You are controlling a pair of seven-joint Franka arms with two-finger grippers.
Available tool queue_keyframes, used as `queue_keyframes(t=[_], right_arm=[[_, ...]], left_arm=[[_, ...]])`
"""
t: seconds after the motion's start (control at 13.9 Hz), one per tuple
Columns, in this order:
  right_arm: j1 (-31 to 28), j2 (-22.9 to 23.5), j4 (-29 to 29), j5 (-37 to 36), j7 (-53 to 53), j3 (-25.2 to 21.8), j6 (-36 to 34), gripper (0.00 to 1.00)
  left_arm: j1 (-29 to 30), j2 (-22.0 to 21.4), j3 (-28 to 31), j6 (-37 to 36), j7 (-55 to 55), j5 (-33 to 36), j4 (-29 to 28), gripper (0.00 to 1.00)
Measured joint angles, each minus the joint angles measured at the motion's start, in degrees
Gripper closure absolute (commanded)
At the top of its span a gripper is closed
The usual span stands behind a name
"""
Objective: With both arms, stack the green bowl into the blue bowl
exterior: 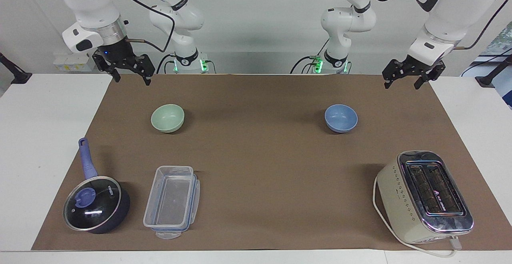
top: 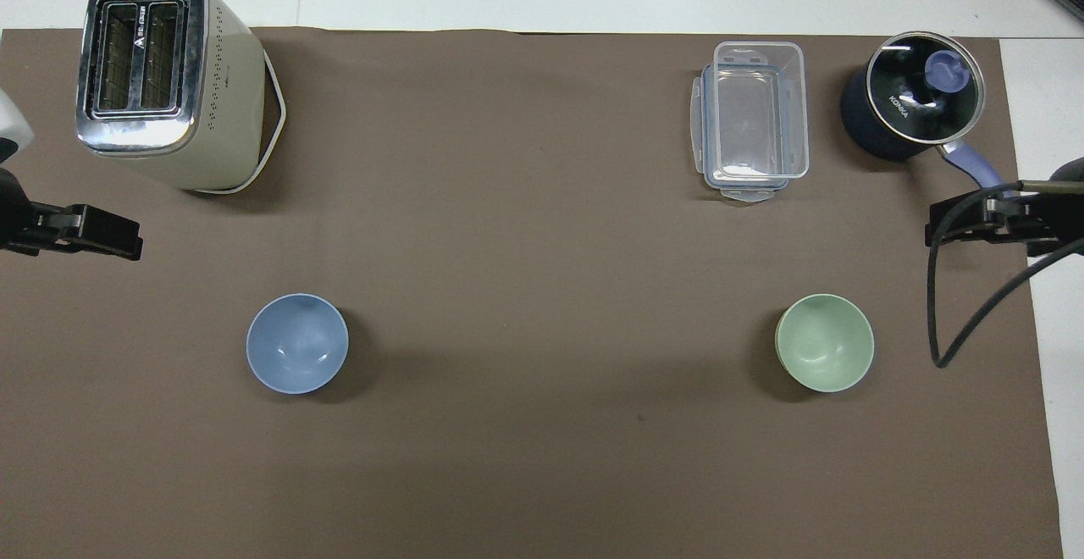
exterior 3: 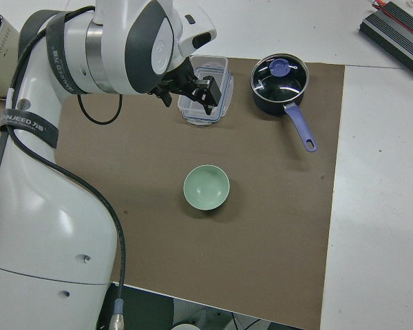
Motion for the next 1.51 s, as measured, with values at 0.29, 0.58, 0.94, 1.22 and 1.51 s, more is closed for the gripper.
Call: queue_keyframes(t=[0.29,0.58,0.94,1.22,1.51], right_arm=[[0.00,0.00,0.00,0.02,0.00,0.00,0.00,0.00],[0.00,0.00,0.00,0.02,0.00,0.00,0.00,0.00],[0.00,0.00,0.00,0.02,0.00,0.00,0.00,0.00],[0.00,0.00,0.00,0.02,0.00,0.00,0.00,0.00],[0.00,0.00,0.00,0.02,0.00,0.00,0.00,0.00]], left_arm=[[0.09,0.01,0.01,-0.09,0.00,-0.39,-0.43,0.00],[0.69,-0.15,0.02,0.37,0.00,-0.46,-1.27,0.00],[0.78,-1.11,0.01,4.50,0.00,-0.50,-6.59,0.00],[0.78,-1.82,0.01,10.75,-0.02,-0.52,-12.48,0.00],[0.78,-2.23,-0.05,16.07,-0.02,-0.58,-17.45,0.00]])
